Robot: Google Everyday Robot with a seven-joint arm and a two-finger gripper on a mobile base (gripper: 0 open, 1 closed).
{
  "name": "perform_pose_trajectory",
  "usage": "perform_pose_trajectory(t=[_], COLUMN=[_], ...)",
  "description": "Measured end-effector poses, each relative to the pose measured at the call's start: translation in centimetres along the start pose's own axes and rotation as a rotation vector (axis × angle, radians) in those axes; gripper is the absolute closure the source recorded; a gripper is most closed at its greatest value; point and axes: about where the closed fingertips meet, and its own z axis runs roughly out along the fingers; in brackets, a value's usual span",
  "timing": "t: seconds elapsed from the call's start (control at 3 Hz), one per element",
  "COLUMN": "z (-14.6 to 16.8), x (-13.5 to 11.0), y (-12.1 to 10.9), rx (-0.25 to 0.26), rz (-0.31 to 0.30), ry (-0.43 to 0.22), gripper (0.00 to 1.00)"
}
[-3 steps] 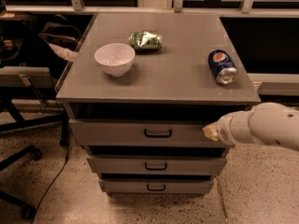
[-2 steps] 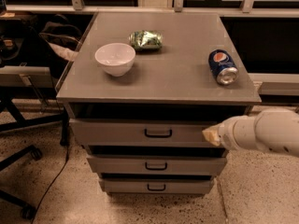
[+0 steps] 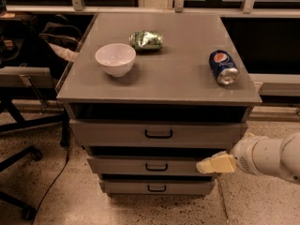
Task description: Close top drawer
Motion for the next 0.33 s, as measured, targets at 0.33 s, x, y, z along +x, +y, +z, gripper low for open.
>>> perform_pose_trajectory(t=[0.33], z=[0.00], x=[0.00], y=[0.00], rx=[0.000], rz=[0.000], ry=[0.000], gripper=[0.00])
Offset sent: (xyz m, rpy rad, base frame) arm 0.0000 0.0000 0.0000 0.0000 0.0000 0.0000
